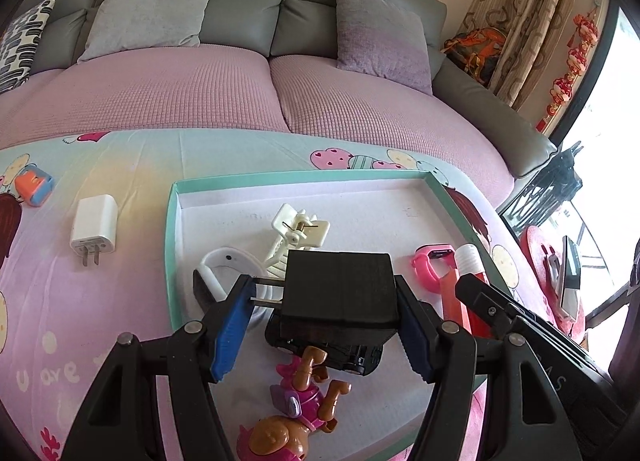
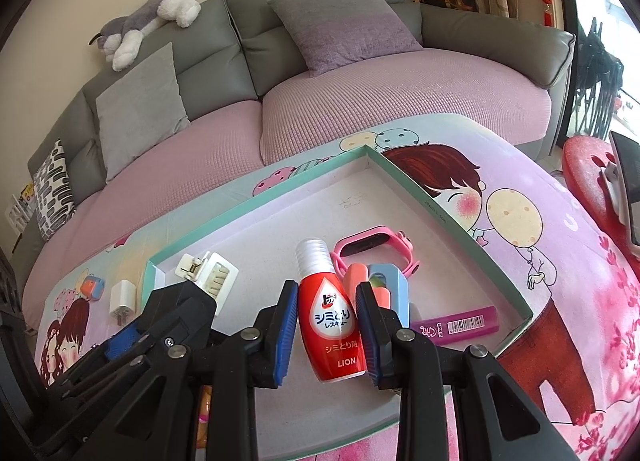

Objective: Organize rigid objects
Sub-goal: 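Carry the black charger and red bottle over the tray and release them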

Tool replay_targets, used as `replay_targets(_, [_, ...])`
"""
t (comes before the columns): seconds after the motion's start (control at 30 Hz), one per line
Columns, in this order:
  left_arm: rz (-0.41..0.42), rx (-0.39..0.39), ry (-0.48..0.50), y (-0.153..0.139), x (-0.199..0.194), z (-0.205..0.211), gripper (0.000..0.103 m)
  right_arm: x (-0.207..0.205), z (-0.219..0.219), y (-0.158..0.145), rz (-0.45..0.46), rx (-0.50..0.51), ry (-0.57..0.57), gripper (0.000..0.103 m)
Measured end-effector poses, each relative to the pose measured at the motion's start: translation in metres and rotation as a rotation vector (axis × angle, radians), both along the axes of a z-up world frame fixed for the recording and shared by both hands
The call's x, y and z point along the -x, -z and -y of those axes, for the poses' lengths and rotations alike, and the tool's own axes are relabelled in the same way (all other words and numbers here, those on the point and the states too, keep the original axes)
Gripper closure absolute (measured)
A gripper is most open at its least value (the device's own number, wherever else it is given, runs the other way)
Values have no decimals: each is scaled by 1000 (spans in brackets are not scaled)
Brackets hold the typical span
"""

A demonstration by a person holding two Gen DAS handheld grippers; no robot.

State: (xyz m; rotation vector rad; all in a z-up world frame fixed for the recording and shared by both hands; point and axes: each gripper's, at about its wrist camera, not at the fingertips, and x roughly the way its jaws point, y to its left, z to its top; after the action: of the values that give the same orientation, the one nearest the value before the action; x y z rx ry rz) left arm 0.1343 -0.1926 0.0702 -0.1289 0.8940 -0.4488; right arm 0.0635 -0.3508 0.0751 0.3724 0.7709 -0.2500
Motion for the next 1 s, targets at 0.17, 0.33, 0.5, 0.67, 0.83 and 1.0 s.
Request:
replay_targets(0.17, [-24, 8, 6, 6, -2, 1, 34, 0, 2, 3, -11, -5, -1, 71])
replay_targets(0.33, [-42, 11, 6, 8, -4, 2, 33, -1, 4, 6, -19, -16, -4, 71])
replay_targets(0.5, [-47, 3, -2, 5, -3, -1, 32, -3, 4, 10, -27, -25, -10, 71])
replay_targets(0.67, [-36, -30, -56, -4, -2, -15, 32, -5, 2, 11, -27, -25, -26, 71])
replay_targets(0.83, [-21, -102, -169, -10, -3, -36, 26, -7, -3, 11, -30, -14, -45, 71])
replay_targets(1.0, [-36, -148, -258, -6, -7, -53, 25, -8, -6, 8, -28, 18, -49, 71])
